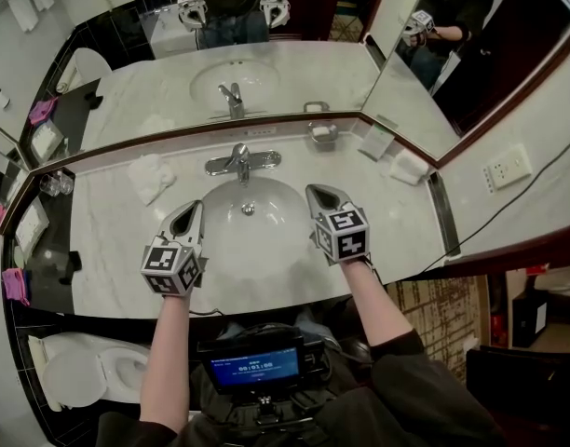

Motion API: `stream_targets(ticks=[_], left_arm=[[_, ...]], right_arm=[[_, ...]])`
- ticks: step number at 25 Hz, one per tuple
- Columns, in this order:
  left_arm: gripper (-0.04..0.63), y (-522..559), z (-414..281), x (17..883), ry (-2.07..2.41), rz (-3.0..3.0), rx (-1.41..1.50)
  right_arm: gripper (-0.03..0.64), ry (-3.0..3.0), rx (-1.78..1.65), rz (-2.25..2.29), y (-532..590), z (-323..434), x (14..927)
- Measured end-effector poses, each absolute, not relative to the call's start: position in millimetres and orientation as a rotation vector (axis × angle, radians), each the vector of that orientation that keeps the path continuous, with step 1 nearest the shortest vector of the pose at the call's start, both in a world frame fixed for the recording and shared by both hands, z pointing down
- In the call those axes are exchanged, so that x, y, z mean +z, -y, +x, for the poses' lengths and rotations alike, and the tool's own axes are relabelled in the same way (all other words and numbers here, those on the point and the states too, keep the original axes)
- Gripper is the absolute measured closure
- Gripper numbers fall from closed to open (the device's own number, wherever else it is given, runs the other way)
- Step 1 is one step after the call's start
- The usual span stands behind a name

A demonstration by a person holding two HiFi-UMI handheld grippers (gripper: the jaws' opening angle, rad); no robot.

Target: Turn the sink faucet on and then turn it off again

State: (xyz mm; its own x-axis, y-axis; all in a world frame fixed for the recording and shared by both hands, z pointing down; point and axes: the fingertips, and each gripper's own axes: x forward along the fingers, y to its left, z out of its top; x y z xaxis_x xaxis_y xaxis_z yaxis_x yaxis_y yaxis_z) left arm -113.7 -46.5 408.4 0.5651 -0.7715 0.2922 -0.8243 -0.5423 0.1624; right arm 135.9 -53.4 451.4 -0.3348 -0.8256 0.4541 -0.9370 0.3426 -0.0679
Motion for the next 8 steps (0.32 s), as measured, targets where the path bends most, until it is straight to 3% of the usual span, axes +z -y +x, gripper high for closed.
stream_targets(ticks=[8], left_arm=[[0.594, 47.6, -116.8, 412.8, 1.323, 2.523, 0.270]], right_arm=[[0.600, 2.274, 0.469, 1.552, 54.5, 133.6, 456.3]])
